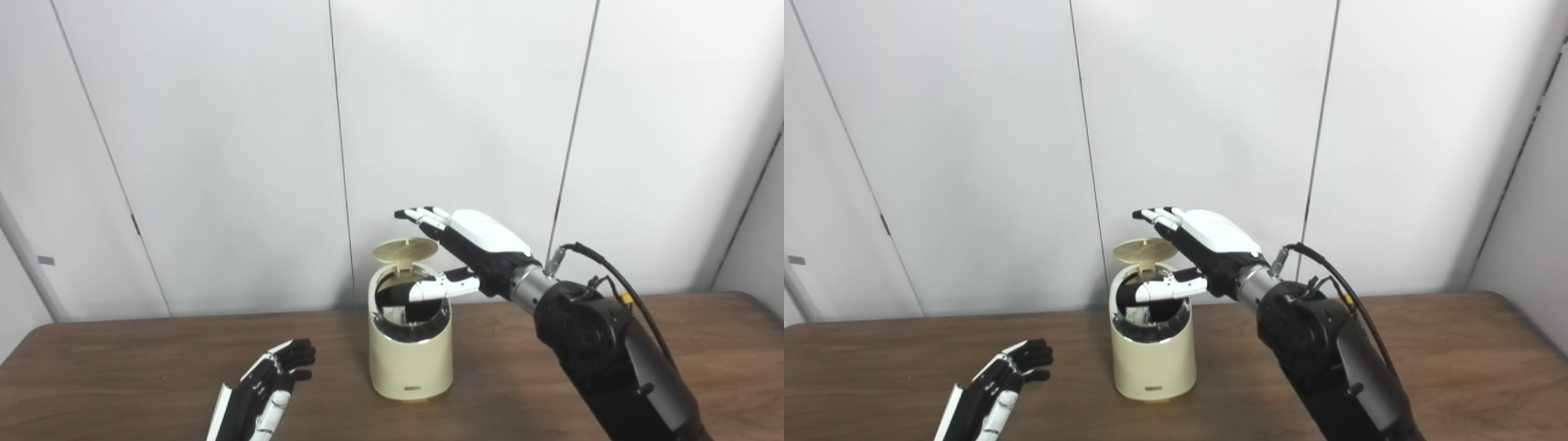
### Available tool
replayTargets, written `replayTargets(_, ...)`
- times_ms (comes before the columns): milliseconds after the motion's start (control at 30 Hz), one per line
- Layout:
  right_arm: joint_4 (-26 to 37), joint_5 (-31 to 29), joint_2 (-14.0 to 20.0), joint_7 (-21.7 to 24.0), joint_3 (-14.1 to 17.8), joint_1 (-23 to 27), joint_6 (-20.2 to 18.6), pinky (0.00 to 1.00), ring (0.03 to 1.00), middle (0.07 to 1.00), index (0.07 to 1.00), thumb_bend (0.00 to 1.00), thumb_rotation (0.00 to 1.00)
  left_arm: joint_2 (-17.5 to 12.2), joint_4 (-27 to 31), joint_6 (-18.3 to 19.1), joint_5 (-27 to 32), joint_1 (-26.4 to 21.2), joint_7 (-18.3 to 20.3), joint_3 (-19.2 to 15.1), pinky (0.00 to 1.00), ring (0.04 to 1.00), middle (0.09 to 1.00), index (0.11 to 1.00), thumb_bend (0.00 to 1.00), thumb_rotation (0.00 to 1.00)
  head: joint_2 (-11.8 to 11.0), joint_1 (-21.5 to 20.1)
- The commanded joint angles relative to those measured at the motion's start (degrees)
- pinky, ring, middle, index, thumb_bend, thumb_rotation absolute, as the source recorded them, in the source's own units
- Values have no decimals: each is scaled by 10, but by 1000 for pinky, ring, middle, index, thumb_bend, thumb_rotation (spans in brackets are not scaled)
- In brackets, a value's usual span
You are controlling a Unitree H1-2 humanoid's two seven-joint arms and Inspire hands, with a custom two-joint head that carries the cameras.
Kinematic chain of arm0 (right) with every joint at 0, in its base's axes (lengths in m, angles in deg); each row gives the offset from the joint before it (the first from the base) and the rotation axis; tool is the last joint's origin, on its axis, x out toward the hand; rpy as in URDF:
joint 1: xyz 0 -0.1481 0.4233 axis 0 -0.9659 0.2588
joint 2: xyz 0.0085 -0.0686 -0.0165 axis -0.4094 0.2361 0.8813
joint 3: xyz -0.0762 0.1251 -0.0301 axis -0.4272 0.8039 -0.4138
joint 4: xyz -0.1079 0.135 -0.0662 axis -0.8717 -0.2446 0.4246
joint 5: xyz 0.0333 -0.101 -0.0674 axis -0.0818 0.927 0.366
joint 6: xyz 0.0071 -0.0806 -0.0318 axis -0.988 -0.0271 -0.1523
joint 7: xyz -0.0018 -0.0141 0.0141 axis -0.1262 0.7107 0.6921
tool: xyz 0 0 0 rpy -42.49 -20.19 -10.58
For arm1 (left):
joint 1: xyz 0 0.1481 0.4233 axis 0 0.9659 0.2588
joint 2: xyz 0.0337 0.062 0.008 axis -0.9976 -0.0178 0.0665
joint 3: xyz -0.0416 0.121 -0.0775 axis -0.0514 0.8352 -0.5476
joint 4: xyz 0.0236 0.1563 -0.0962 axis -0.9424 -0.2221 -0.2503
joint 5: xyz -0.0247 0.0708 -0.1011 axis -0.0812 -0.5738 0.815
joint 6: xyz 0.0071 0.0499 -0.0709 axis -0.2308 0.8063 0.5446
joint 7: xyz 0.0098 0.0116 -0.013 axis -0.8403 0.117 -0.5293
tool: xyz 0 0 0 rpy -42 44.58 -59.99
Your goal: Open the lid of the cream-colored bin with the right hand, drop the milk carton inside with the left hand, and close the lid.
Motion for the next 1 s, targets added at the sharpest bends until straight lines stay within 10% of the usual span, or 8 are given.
replayTargets(0, -1, 5, 0, -21, 5, 41, 19, 916, 1000, 949, 923, 795, 878, 4, -23, 0, -5, 35, 4, 9, 691, 745, 753, 787, 454, 718, 1, 0)
replayTargets(967, 75, 18, 5, -9, 27, 0, -15, 852, 816, 813, 687, 762, 909, 7, 14, 61, -44, 42, -18, 3, 707, 709, 720, 763, 420, 807, 25, 2)
